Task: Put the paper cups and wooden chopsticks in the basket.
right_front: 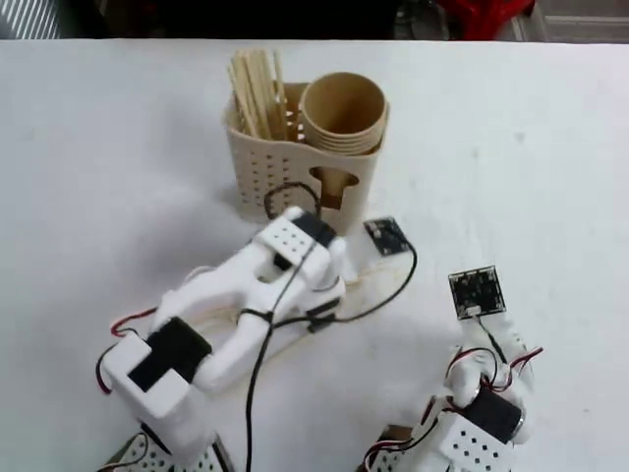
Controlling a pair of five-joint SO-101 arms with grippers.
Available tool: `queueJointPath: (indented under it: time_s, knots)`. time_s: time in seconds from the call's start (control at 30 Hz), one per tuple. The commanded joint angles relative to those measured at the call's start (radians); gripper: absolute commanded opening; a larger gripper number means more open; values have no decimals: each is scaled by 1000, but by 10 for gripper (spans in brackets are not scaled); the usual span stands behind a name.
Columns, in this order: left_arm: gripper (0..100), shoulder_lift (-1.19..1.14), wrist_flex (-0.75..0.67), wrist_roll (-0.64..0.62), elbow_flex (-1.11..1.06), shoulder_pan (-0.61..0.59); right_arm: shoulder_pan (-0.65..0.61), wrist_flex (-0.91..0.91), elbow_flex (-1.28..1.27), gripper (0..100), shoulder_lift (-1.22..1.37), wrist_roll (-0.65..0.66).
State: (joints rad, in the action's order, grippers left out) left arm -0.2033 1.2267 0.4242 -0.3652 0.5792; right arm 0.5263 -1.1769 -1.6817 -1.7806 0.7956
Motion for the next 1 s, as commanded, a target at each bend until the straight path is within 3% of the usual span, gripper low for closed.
queueJointPath:
  time_s: [0.0, 0.33, 0.77, 0.97]
  knots:
    - [177, 7, -84, -18, -58, 48, 12, 16, -9, 17, -5, 11]
    - [176, 35, 11, -21, 66, 28, 12, 16, -9, 17, -5, 11]
    - [173, -74, -72, -20, 18, 21, 12, 16, -9, 17, -5, 11]
    - [27, -81, -78, -20, 35, -35, 10, 16, -9, 17, -5, 11]
